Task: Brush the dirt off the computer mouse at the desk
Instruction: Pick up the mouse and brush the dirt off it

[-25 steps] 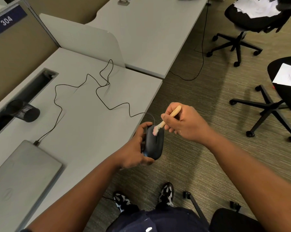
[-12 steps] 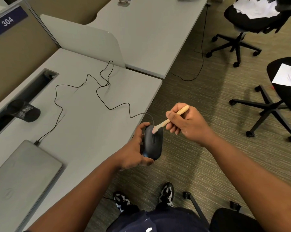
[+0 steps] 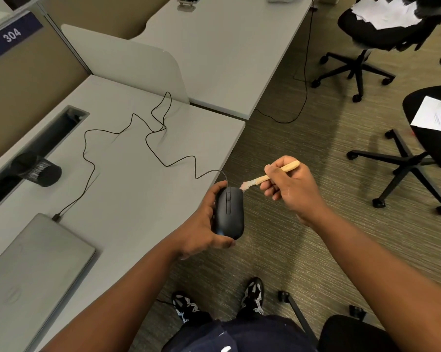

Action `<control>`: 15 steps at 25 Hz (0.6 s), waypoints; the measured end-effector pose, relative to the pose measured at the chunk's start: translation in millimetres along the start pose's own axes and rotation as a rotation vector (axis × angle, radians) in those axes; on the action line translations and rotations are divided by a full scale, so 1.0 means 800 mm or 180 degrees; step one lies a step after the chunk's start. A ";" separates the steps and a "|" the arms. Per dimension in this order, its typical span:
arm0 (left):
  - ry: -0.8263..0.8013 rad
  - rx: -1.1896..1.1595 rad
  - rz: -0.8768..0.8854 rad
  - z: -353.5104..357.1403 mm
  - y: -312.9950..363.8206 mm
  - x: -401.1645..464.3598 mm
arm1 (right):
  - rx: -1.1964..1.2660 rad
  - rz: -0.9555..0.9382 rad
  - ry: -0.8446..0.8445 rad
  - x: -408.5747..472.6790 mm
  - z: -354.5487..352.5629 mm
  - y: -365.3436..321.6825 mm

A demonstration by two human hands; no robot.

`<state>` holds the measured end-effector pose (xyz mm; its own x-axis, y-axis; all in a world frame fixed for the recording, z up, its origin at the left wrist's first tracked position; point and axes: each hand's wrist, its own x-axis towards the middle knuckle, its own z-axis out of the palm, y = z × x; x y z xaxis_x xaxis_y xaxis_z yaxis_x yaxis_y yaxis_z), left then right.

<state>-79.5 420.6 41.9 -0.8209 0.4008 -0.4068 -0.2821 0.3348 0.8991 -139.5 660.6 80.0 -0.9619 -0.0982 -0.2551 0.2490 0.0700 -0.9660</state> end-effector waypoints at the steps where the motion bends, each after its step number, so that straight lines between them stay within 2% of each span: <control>1: 0.0013 -0.0003 0.0022 0.000 -0.001 0.000 | 0.0010 0.0016 -0.0002 -0.001 0.000 -0.001; 7: 0.0099 0.0018 -0.0045 0.002 0.000 0.001 | 0.0265 -0.0087 -0.0065 -0.009 0.001 -0.009; 12: 0.0176 -0.0109 -0.0025 0.001 0.002 0.005 | 0.0219 0.0042 -0.0688 -0.010 0.003 -0.016; 15: 0.0167 -0.0245 0.0033 0.000 0.006 0.005 | 0.0129 0.0174 -0.0825 -0.009 0.003 -0.016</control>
<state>-84.1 424.2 44.3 -0.8482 0.3581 -0.3903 -0.3092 0.2636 0.9137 -135.1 658.4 94.0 -0.8872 -0.3466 -0.3045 0.3092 0.0430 -0.9500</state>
